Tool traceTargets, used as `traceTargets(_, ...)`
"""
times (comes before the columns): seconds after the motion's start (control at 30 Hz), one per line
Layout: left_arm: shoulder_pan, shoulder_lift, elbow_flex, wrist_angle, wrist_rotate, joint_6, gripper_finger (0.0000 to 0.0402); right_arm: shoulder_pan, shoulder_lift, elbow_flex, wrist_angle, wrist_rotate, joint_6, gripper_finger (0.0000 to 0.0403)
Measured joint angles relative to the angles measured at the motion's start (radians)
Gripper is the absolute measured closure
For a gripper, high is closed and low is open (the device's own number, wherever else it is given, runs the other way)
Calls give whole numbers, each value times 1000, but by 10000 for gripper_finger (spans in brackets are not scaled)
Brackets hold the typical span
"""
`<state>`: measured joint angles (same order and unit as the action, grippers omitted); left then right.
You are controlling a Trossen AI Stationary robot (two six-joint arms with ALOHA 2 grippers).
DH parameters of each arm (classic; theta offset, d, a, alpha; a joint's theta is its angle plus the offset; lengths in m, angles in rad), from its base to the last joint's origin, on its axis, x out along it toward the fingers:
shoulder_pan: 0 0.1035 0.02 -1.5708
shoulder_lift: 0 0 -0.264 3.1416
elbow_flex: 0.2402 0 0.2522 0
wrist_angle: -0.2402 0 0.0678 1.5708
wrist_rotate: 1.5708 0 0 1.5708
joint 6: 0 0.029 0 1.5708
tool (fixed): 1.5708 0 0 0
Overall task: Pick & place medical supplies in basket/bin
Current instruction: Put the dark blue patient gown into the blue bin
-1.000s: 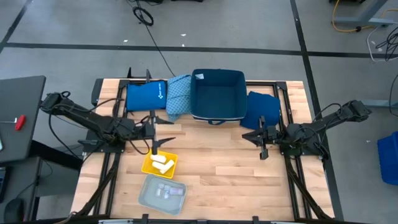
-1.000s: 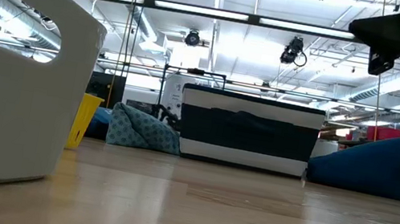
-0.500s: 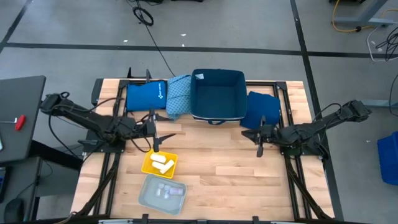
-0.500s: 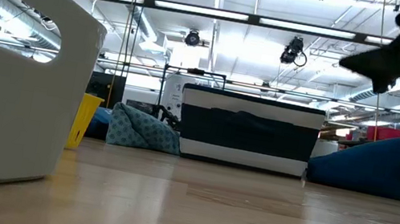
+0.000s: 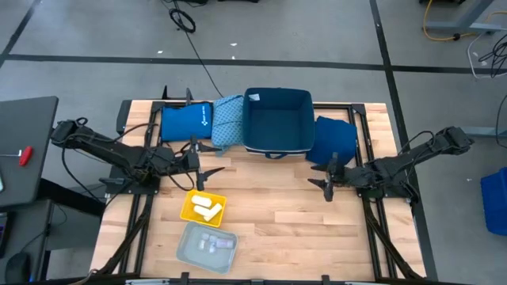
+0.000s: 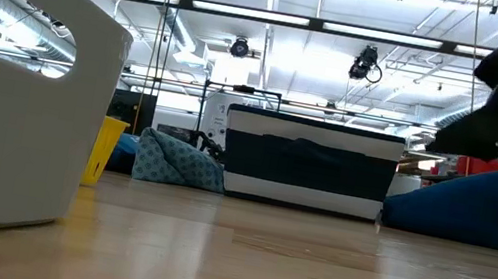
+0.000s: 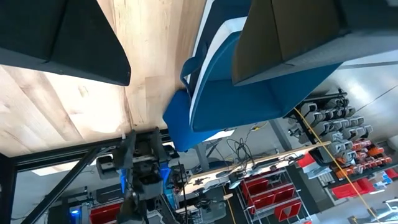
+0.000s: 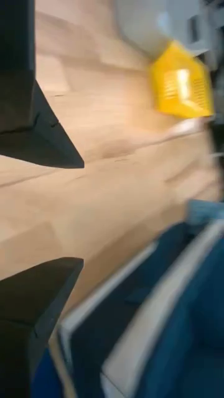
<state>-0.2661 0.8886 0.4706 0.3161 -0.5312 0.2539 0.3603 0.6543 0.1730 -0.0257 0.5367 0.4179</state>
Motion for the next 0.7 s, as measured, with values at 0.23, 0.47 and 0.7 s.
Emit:
traceTargets(0.23, 0, 0, 0, 1, 0, 6, 119, 0, 148, 179, -289, -72, 86, 151)
traceTargets(0.47, 0, 0, 0, 0, 0, 7, 119, -15, 250, 421, -762, -88, 194, 157)
traceTargets(0.7, 0, 0, 0, -5, 0, -3, 119, -122, 333, 496, -1002, -88, 257, 127)
